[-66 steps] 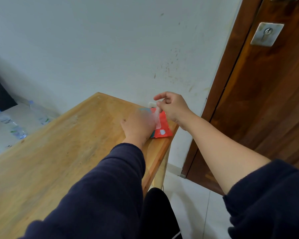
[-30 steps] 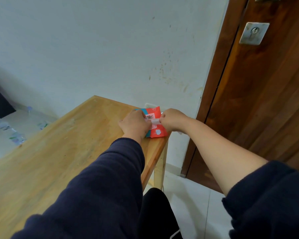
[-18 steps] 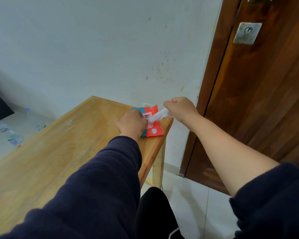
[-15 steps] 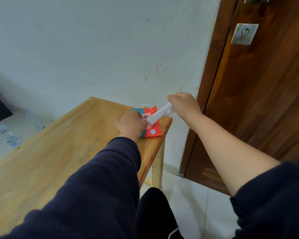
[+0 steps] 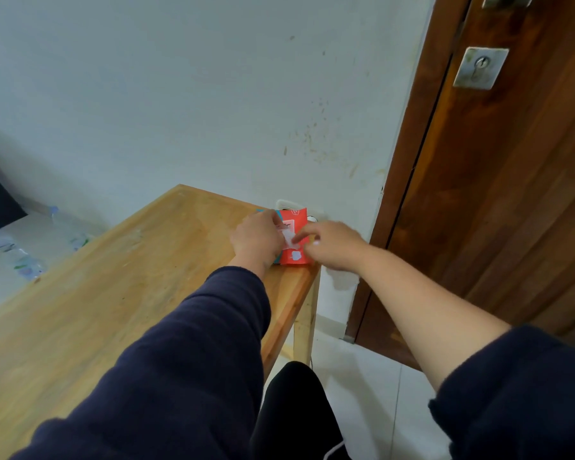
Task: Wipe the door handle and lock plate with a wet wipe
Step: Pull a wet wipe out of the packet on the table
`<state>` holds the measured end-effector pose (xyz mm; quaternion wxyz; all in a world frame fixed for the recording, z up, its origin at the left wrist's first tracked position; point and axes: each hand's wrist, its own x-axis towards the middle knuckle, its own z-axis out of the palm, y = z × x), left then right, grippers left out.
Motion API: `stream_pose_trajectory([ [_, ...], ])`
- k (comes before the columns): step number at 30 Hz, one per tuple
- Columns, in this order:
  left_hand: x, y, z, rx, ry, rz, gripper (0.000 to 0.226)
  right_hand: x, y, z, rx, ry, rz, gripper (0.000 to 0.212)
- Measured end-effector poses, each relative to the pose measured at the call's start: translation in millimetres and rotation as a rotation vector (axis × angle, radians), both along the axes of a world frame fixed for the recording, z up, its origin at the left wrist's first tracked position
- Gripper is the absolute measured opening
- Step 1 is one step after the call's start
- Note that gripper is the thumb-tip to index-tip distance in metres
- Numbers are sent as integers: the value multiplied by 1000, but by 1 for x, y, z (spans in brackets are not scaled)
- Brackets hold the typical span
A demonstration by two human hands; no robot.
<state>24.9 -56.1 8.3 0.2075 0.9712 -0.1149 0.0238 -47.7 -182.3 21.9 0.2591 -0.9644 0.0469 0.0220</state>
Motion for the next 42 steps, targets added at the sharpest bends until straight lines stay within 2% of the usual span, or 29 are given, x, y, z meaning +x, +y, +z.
stream_pose_trajectory([
  [5,2,5,3,-11,28,-19,26,-2,10,-10,-287,36,102,44],
  [11,4,13,-4,22,-12,-94,28,3,16,-13,-430,80,101,49],
  [17,0,14,-10,-23,-90,-121,22,10,24,-8,-496,103,90,59],
  [24,-5,10,-4,3,-101,-190,21,22,32,-2,-500,168,31,40],
  [26,-4,12,-5,-7,-113,-166,20,25,31,-2,-486,167,41,41],
  [29,1,14,-4,-46,-95,-141,21,24,28,-6,-435,99,99,46],
  [33,8,15,-3,-29,-80,-132,21,17,20,-2,-283,-78,79,41],
  [40,7,15,-6,-42,-73,-173,21,17,23,-7,-626,-21,133,50],
  [42,6,14,-5,-28,-81,-202,20,18,28,-5,-670,29,126,51],
])
